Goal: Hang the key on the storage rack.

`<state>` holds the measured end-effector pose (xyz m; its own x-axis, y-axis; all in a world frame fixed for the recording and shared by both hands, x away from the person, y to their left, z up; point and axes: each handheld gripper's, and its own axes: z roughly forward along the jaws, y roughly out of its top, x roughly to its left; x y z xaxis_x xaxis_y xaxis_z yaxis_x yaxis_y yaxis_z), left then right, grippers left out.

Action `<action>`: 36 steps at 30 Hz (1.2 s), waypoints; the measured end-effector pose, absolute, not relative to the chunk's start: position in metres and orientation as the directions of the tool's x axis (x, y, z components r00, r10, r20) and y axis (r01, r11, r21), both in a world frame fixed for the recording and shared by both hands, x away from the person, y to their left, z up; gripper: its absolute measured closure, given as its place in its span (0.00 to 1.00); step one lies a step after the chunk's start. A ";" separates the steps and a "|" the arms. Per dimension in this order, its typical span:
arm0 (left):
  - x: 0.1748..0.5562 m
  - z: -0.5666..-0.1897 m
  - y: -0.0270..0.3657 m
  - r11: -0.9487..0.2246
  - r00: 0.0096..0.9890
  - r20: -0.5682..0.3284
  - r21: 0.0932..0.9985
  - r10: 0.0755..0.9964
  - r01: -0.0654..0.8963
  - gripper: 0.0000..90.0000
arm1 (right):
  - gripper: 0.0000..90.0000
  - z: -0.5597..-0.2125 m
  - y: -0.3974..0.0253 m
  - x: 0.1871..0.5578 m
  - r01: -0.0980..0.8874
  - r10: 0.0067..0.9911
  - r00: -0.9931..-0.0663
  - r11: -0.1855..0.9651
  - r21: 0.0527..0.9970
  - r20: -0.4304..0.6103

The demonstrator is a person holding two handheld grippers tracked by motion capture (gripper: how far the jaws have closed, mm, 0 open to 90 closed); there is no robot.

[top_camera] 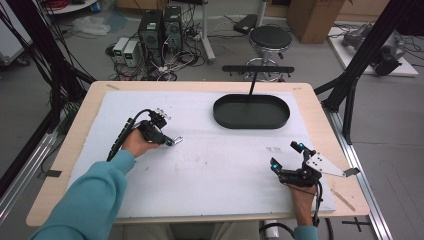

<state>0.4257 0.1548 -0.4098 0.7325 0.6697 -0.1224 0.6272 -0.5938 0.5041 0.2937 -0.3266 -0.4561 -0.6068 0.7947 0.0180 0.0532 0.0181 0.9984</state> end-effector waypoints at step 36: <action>0.414 -0.386 0.161 -0.529 0.780 -0.136 0.663 0.610 0.530 0.98 | 0.01 -0.456 -0.328 0.294 0.057 0.798 -0.602 0.012 0.998 0.024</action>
